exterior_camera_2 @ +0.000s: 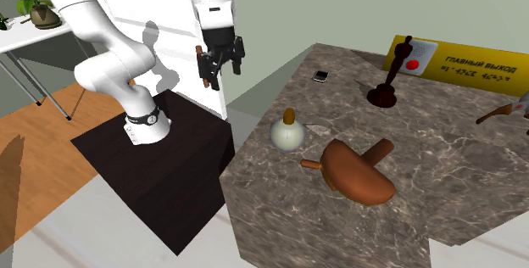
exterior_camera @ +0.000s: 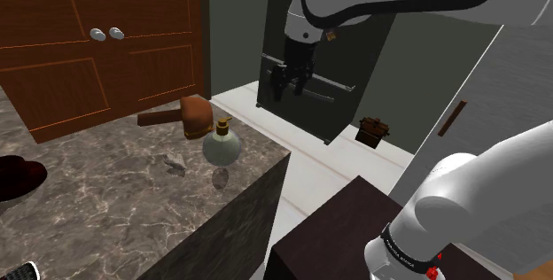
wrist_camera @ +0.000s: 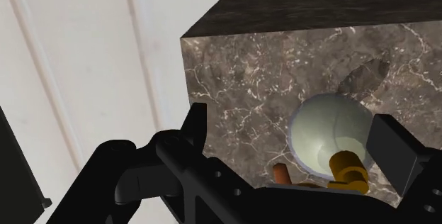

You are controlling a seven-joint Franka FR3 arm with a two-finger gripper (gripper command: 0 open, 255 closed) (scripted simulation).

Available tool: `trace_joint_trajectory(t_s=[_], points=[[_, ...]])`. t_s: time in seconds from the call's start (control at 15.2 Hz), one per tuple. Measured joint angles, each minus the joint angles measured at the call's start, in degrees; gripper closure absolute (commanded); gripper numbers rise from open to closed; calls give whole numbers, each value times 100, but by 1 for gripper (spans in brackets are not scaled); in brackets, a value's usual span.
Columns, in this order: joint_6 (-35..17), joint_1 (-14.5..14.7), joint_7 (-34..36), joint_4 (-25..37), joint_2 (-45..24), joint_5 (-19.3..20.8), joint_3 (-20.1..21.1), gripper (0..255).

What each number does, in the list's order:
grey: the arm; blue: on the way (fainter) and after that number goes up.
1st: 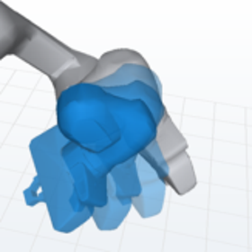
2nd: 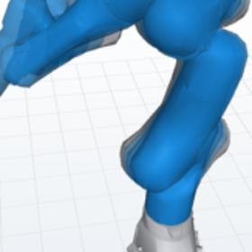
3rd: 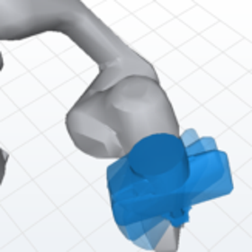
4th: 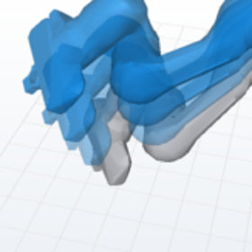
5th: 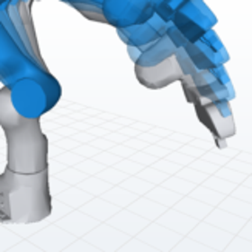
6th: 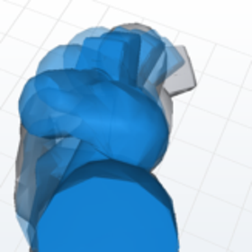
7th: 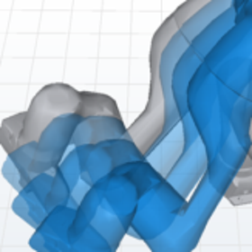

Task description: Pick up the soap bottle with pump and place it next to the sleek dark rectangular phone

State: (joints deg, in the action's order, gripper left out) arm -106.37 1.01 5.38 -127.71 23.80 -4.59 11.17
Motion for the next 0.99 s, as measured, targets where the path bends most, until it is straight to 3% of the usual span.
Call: trace_joint_trajectory(t_s=[0.4, 0.99], points=[[-584, 52, 541, 528, -1193, 161, 394, 0], [-922, 304, 1446, 2081, -3298, 819, 735, 0]])
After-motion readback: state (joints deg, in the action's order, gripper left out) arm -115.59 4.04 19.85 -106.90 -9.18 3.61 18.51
